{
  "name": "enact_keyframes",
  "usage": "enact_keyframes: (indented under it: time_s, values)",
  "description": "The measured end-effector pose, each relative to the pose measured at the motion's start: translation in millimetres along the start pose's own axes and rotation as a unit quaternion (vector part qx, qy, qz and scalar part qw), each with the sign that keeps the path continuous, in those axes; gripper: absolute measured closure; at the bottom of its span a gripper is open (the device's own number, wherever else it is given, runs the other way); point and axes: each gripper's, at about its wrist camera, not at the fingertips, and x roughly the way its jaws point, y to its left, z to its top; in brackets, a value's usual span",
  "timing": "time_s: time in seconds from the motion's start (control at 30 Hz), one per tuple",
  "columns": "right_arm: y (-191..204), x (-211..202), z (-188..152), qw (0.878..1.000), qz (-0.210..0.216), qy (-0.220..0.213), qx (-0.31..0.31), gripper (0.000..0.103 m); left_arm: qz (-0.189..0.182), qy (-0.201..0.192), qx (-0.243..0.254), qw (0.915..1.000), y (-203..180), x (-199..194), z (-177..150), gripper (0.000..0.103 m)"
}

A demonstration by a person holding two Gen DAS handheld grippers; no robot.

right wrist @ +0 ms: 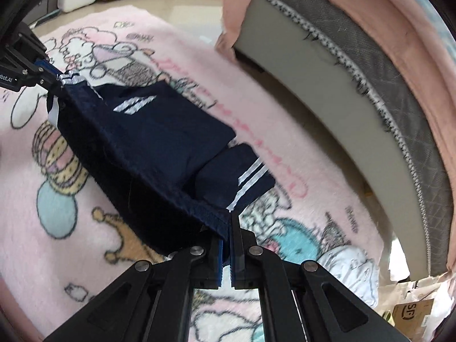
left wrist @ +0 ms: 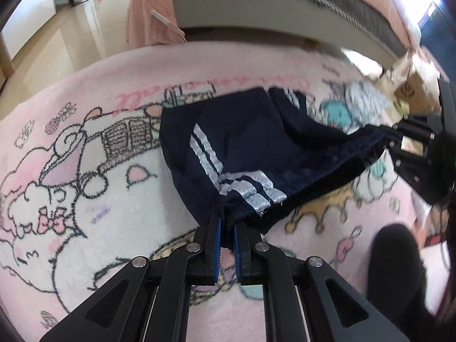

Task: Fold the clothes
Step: 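Lower the stretched navy pants onto the rug with both grippers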

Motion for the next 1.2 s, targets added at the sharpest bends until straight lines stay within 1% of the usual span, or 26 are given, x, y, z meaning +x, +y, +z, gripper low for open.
enact_keyframes:
  time_s: [0.1,0.2,0.4,0.63,0.7,0.83,0.93,1.03,1.2]
  values:
    - [4.7,4.9,-2.2,1.000,0.022,0.009,0.004,0.103,0.013,0.029,0.007,0.9995,-3.1,10.2,-5.5,0.096]
    - [13.3,16.1,-3.9,0.999,0.036,0.027,0.005,0.103,0.020,0.057,0.013,0.9980,-6.6,21.5,-13.4,0.096]
    - [34.6,26.3,-12.7,0.997,0.053,0.054,-0.013,0.102,0.041,0.085,0.023,0.9953,-15.8,32.4,-36.1,0.095]
    - [56.0,28.4,-26.4,0.994,0.073,0.079,-0.015,0.102,0.040,0.109,0.009,0.9932,-21.7,38.7,-68.4,0.095]
    - [62.2,29.4,-30.3,0.993,0.080,0.087,-0.020,0.102,0.041,0.122,0.007,0.9917,-23.4,42.2,-75.4,0.095]
    - [76.7,34.4,-38.3,0.989,0.094,0.109,-0.036,0.102,0.048,0.156,-0.008,0.9865,-21.9,58.0,-88.7,0.095]
    - [85.3,38.0,-43.0,0.986,0.110,0.124,-0.036,0.102,0.042,0.171,-0.024,0.9841,-22.1,63.9,-98.3,0.095]
    - [94.0,39.3,-49.7,0.982,0.112,0.137,-0.061,0.102,0.044,0.183,-0.022,0.9819,-27.5,63.3,-109.5,0.095]
    - [105.5,32.3,-66.0,0.973,0.143,0.155,-0.099,0.102,0.058,0.210,-0.010,0.9759,-33.7,62.8,-126.3,0.095]
